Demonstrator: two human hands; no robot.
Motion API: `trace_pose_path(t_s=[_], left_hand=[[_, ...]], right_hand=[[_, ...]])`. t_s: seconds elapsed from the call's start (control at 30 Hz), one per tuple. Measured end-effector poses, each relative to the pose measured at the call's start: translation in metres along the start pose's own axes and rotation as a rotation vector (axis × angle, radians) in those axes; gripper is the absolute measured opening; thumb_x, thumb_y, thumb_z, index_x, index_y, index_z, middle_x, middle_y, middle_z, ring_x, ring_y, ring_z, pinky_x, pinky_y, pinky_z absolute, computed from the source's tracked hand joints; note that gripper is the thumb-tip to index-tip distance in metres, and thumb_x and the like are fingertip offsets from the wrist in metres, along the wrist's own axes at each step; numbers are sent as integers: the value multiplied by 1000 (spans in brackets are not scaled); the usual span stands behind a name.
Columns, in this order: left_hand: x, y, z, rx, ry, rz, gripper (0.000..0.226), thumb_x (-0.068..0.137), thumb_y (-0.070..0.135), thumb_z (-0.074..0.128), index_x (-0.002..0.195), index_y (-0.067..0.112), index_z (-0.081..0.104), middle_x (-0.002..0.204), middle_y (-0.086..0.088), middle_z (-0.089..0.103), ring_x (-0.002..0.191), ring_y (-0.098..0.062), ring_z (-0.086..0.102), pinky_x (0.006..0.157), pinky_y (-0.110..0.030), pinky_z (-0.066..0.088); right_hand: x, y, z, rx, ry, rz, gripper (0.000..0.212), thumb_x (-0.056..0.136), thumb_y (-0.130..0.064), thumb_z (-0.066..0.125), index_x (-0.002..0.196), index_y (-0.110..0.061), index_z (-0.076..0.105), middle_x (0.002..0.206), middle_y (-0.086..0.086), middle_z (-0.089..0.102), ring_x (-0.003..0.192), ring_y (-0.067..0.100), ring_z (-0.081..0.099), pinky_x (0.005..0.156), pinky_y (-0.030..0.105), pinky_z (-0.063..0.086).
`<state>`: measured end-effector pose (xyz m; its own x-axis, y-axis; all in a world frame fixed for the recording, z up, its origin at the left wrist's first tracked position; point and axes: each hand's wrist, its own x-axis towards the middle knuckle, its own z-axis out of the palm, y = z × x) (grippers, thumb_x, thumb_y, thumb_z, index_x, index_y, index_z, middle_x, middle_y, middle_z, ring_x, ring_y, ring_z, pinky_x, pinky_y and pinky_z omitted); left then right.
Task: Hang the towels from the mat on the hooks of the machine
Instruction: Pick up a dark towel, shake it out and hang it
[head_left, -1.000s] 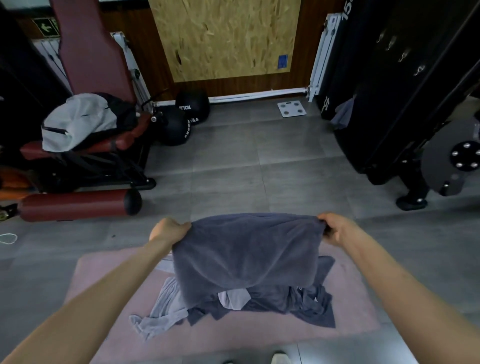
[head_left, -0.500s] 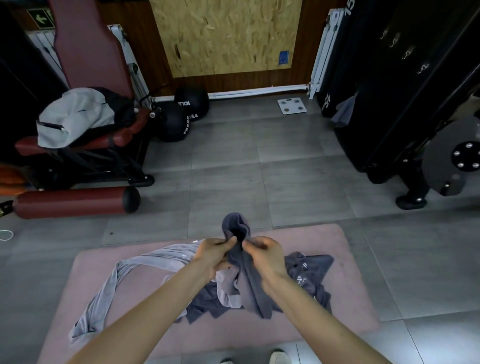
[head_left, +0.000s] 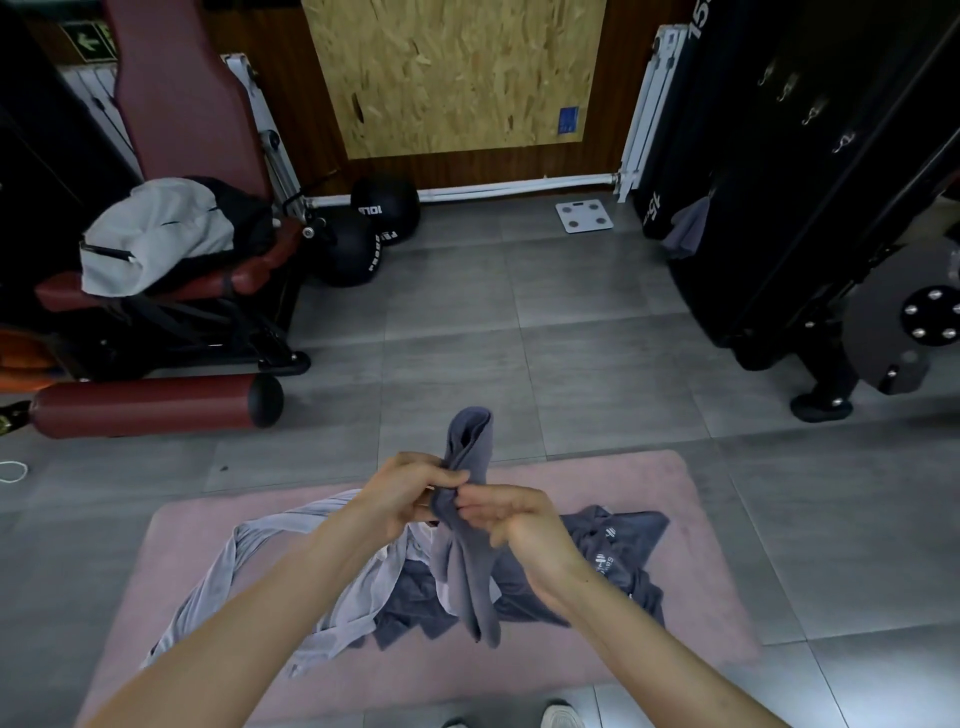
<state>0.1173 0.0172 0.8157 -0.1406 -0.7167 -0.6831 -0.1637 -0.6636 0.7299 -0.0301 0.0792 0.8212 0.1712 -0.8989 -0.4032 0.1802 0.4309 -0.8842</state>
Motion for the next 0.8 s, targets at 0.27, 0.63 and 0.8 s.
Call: trace_pose_path(t_s=[0.27, 0.63, 0.8], left_hand=[[-33, 22, -26, 208, -77, 125, 26, 50, 11, 71, 76, 9, 67, 76, -9, 61, 67, -15, 56, 55, -21, 42], [-75, 50, -63, 400, -75, 276, 31, 52, 5, 67, 83, 4, 69, 76, -4, 70, 67, -12, 62, 55, -17, 45], [-87, 51, -89, 882, 124, 443, 20, 56, 10, 67, 72, 21, 64, 71, 1, 67, 62, -10, 57, 55, -19, 42]], right_hand=[[49, -27, -63, -1106, 283, -450, 55, 71, -8, 68, 121, -31, 59, 128, -1, 51, 118, 21, 45, 97, 32, 30], [79, -76, -66, -1687, -143, -507, 23, 77, -36, 70, 96, -24, 70, 140, 1, 46, 132, 19, 34, 107, 34, 20], [41, -109, -60, -1295, -187, -543, 15, 69, -20, 81, 76, -11, 70, 78, -7, 62, 80, 14, 58, 78, 29, 44]])
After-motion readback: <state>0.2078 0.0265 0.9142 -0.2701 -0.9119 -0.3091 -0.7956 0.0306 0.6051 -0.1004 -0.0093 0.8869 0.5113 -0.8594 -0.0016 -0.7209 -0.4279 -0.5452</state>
